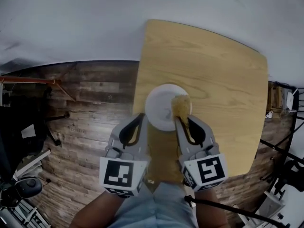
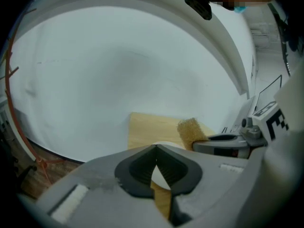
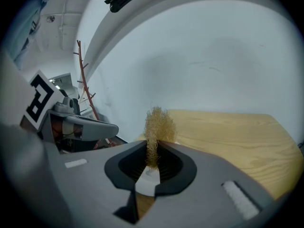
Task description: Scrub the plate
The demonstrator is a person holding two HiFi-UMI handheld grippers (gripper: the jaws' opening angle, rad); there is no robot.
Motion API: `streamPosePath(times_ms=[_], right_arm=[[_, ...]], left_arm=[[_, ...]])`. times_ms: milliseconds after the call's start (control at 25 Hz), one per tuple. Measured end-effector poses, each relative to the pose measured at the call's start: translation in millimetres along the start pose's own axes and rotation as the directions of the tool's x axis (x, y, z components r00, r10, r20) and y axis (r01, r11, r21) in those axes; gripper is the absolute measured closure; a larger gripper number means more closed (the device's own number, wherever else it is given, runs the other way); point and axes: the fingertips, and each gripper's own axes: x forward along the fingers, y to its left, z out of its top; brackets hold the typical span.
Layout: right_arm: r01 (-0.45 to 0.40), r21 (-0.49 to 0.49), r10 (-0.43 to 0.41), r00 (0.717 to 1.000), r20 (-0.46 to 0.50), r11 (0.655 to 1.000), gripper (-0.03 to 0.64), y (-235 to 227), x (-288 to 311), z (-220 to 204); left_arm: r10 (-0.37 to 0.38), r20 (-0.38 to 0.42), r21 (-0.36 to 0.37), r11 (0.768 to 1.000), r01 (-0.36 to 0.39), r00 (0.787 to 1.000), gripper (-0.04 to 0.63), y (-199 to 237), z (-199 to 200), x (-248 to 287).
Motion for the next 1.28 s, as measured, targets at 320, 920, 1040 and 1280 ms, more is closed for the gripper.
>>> streamPosePath(times_ms=[320,920,1040,1280], right_arm=[[0.008,0.043,-0.004,0.996,-0.086,0.999,0.574,0,24,-29],[-0.002,0.107,0.017,0.989,-0.145,0.994,0.574,0,36,-48],[-0.004,0.107,0.019,0.989,-0.144,0.994,0.574,1,36,-48],[-0.007,0.107,0.023,0.989,-0.147,0.994,0.574,0,35,-48]], left_arm=[[-0.067,-0.063,-0.066,0.996,0.063,0.996,0.572,16,-25,21],[-0.149,-0.191,-0.171,0.978,0.116,0.970,0.520,24,-47,50],[-0.158,-0.211,-0.163,0.979,0.125,0.965,0.520,23,-47,54],[-0.173,-0.262,-0.168,0.977,0.131,0.950,0.520,19,-50,61]])
